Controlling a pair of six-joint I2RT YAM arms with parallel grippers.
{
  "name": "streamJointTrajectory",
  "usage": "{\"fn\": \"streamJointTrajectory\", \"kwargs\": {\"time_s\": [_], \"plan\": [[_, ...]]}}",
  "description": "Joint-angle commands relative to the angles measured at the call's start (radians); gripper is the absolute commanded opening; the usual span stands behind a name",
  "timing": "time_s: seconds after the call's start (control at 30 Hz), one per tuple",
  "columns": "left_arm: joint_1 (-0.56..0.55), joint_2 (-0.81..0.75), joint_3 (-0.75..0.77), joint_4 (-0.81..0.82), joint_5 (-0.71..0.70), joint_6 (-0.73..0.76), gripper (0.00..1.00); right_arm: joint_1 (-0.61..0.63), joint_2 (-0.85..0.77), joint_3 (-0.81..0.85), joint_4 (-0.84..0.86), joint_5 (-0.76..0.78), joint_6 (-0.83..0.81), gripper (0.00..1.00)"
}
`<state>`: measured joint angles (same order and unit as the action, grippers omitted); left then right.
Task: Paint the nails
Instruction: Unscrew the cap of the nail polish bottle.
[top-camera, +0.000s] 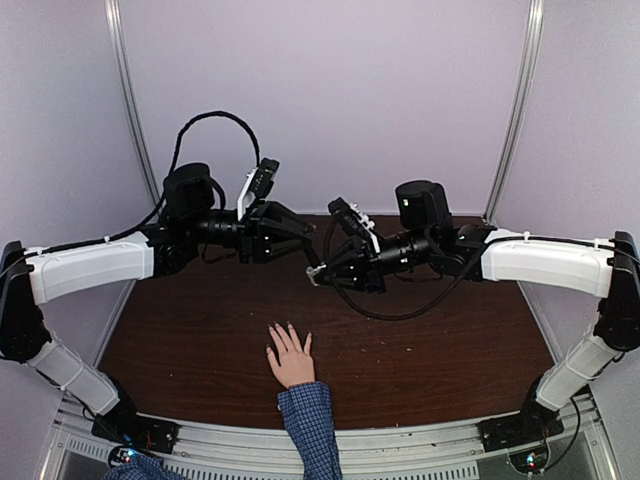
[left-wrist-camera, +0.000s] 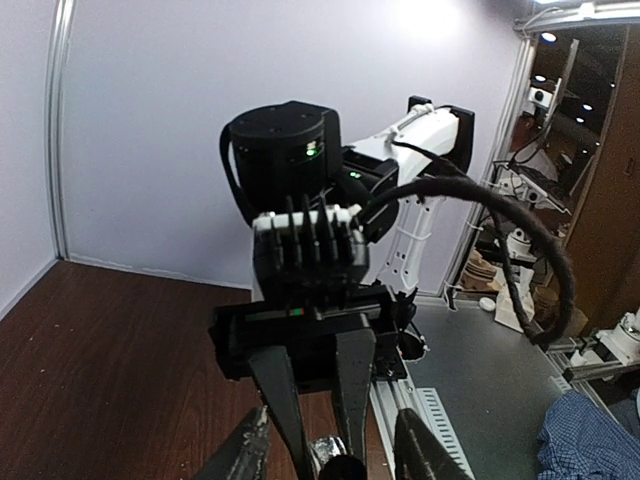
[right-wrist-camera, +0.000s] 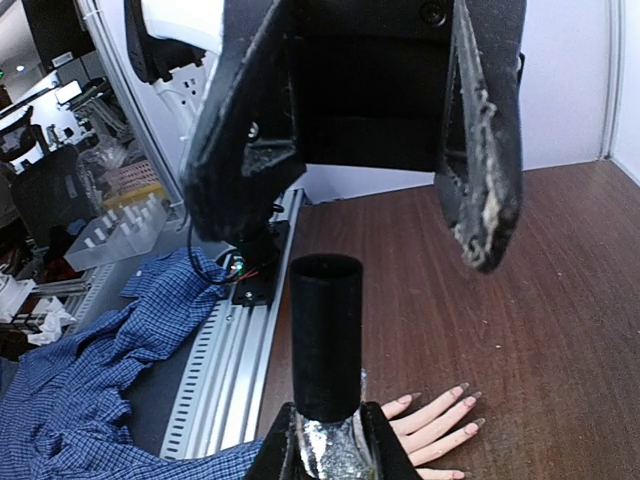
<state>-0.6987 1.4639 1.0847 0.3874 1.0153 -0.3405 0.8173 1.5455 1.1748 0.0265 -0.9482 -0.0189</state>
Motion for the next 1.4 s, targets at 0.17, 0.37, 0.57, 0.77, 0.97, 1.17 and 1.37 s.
{"fn": "streamJointTrajectory", "kwargs": {"time_s": [0.17,0.37,0.57,0.77,0.97,1.17,1.37], "plan": [[-0.038,-0.010,-0.019,0.125,0.115,0.025,0.37,-0.001,-0.008,0.050,0.066,-0.169,0.085,0.00],[-0.048,-0.010,-0.019,0.120,0.120,0.039,0.25,-0.005,-0.006,0.051,0.113,-0.196,0.128,0.00],[-0.051,-0.012,-0.017,0.110,0.109,0.046,0.12,-0.010,-0.004,0.051,0.144,-0.198,0.159,0.00],[-0.051,-0.023,-0.017,0.098,0.052,0.041,0.00,-0.028,-0.009,0.051,0.108,-0.118,0.160,0.00],[-0.051,-0.012,0.037,0.002,-0.121,0.017,0.00,-0.032,-0.016,0.064,0.018,-0.047,0.098,0.00],[-0.051,0.019,0.078,-0.022,-0.264,-0.060,0.00,-0.031,-0.027,0.068,-0.038,0.088,0.059,0.00],[-0.051,0.047,0.090,-0.027,-0.382,-0.101,0.00,-0.030,-0.047,0.065,-0.091,0.324,0.037,0.00]]}}
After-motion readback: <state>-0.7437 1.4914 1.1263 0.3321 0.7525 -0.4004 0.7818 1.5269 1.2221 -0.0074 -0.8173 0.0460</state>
